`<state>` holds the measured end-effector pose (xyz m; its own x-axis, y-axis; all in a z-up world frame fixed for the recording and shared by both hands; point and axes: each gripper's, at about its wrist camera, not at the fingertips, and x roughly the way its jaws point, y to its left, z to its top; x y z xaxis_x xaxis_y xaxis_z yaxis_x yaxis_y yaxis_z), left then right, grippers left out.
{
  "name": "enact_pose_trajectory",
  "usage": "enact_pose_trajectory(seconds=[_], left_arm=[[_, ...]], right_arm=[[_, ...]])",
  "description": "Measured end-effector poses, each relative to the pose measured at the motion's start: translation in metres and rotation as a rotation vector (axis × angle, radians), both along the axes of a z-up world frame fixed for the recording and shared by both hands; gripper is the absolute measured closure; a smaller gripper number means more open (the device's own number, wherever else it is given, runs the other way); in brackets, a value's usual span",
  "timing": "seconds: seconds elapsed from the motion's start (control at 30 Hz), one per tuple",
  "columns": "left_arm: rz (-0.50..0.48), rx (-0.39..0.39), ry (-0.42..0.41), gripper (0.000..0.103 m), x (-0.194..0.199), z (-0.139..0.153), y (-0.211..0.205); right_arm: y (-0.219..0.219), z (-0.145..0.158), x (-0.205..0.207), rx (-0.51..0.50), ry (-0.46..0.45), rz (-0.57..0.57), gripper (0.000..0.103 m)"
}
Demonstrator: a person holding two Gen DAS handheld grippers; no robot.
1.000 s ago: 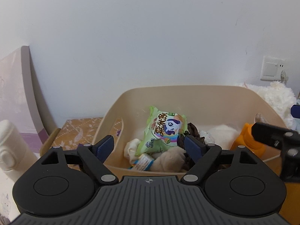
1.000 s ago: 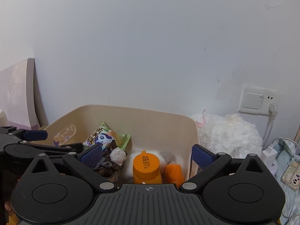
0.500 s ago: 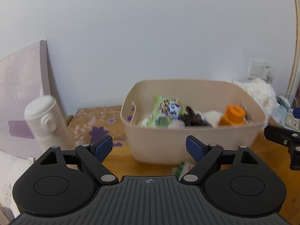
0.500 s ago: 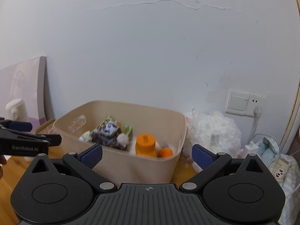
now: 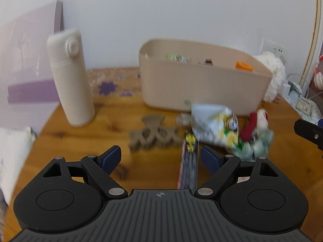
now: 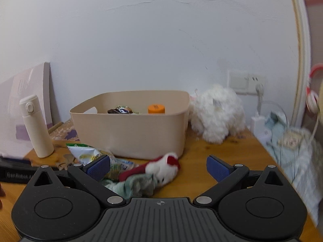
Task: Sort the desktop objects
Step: 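Move both grippers back over the remaining items on the table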
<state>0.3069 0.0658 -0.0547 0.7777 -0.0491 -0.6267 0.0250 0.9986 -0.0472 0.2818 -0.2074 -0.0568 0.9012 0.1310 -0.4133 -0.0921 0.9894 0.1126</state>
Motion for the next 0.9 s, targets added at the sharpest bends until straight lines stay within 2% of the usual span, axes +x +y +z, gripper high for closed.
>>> enact_pose_trajectory(seconds=[0.13,0.3,0.53,0.7,0.9], left_arm=[[-0.005,0.003,0.009,0.016,-0.01,-0.012,0.0],[-0.016,0.053,0.011,0.016,-0.021,-0.025,-0.006],[-0.033,0.071,0.031,0.016,-0.024,-0.039,-0.012],[-0.038,0.047,0.052,0.016,-0.021,-0.046,-0.01],[-0.049,0.057,0.046,0.016,-0.02,-0.051,-0.012]], right_arm=[[0.004,-0.019,-0.01,-0.034,0.025,-0.023,0.0],[0.001,-0.034,-0.018,0.009,0.056,-0.017,0.0],[0.005,-0.05,-0.02,-0.065,0.098,0.017,0.0],[0.012,-0.06,-0.017,-0.072,0.132,0.051,0.0],[0.023,-0.062,-0.009,-0.094,0.148,0.073,0.0]])
